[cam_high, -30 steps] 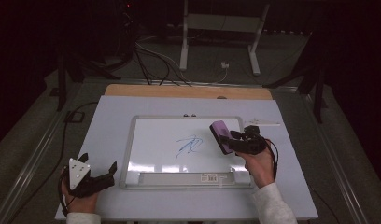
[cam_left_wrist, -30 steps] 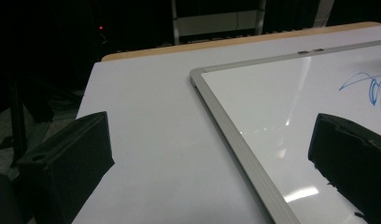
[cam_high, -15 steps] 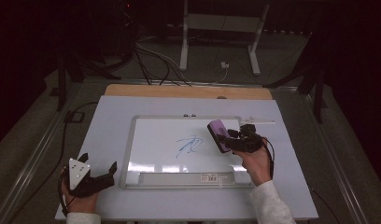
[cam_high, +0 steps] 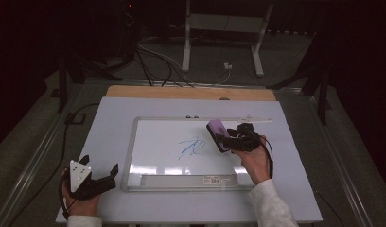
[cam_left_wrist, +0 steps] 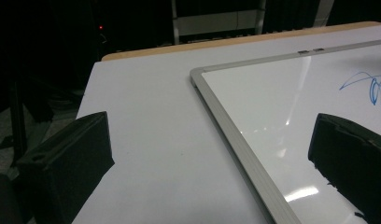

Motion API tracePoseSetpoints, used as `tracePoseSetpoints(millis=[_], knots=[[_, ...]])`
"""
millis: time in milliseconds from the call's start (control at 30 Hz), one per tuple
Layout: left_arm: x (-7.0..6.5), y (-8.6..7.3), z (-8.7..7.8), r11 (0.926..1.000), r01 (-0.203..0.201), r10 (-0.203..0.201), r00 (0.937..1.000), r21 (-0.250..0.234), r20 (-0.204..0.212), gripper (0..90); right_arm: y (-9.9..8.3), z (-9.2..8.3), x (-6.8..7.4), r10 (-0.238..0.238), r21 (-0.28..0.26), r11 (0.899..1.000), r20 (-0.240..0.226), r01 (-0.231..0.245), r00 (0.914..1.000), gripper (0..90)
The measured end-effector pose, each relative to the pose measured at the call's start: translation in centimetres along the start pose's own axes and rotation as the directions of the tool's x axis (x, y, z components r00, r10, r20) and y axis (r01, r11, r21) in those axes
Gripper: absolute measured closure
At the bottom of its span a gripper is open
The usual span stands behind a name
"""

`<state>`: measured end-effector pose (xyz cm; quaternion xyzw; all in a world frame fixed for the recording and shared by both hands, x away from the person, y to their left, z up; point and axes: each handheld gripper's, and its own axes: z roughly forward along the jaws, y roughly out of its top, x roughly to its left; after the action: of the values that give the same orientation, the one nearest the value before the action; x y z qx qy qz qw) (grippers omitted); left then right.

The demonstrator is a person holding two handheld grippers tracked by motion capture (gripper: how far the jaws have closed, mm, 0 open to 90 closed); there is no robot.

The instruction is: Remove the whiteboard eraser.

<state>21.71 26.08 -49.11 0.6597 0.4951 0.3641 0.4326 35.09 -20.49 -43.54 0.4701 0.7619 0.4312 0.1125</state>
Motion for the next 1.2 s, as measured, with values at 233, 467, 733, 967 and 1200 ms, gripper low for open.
tracePoseSetpoints(millis=[233,467,733,967,1200], knots=[[0.0,0.0,0.0,1.0,0.0,0.0,1.0,0.001,0.0,0.5,0.1,1.0,0.2,-0.008,0.012,1.0,0.01,0.008,0.9999,40.7],[0.0,0.0,0.0,1.0,0.0,0.0,1.0,0.002,-0.001,0.5,0.1,2.1,0.6,-0.024,0.024,0.999,0.018,0.024,0.9995,40.7],[0.0,0.0,0.1,1.0,0.0,0.0,1.0,0.002,0.001,0.5,0.3,3.3,1.0,-0.05,0.042,0.998,0.036,0.048,0.9981,40.8],[0.0,0.0,0.1,1.0,-0.001,0.001,1.0,0.002,0.002,0.5,0.4,4.2,1.3,-0.061,0.049,0.997,0.042,0.059,0.9972,40.8],[0.0,0.0,0.1,1.0,-0.002,0.002,1.0,0.004,0.003,0.5,0.4,5.3,1.4,-0.081,0.075,0.994,0.055,0.076,0.9952,40.7]])
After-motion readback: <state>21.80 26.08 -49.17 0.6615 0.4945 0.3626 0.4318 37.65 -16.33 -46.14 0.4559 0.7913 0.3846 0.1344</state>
